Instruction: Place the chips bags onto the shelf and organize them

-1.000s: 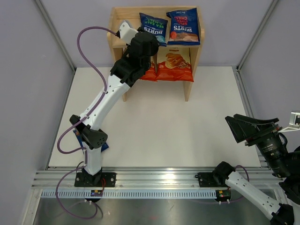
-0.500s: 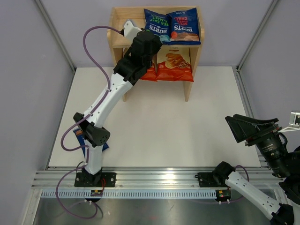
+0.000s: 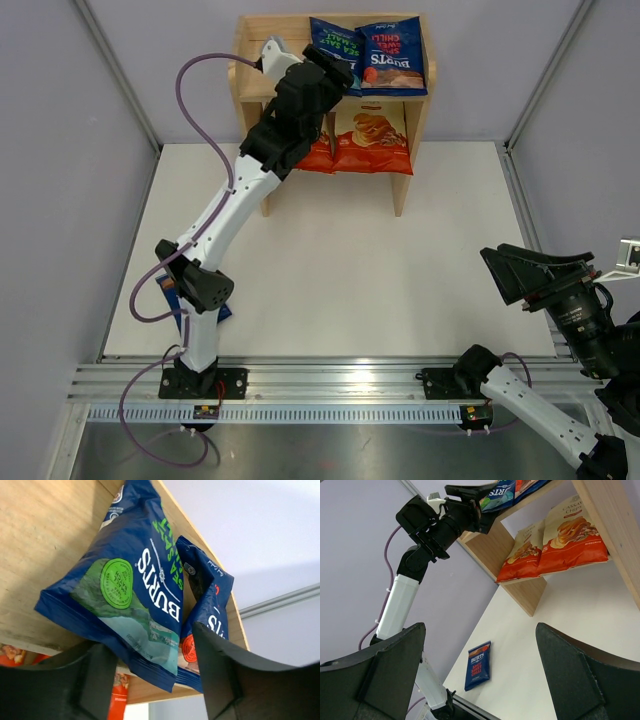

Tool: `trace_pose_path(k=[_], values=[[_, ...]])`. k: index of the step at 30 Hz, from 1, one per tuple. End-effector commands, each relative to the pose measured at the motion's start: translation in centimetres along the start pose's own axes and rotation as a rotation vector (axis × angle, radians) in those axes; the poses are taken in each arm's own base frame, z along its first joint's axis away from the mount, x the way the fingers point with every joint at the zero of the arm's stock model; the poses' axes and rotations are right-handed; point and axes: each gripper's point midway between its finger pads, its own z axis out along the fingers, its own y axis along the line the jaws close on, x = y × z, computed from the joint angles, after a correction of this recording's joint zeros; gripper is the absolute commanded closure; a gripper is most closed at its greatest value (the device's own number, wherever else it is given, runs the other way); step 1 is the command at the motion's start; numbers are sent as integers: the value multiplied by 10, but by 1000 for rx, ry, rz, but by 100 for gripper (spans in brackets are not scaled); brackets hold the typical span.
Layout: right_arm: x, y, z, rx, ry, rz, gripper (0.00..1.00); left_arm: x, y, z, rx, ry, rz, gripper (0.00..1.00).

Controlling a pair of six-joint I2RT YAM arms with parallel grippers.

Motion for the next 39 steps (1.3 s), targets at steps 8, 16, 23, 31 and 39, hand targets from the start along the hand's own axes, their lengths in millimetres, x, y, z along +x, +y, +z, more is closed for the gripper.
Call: trace_pose_path(k=[8, 16, 23, 31, 39], values=[[1, 6, 5, -19, 6, 10, 1, -23, 40, -20, -131, 27, 114, 5], [9, 3, 13, -8, 33, -15, 0, -44, 47, -41, -156, 8, 156, 1], [40, -10, 36, 35, 141, -85, 1, -85, 50, -79, -161, -59, 203, 1], [129, -7, 82, -64, 431, -72, 0, -127, 63, -146, -131, -93, 306, 1], [226, -7, 131, -176, 638, 157, 1, -133, 137, -229, -216, 24, 538, 1]])
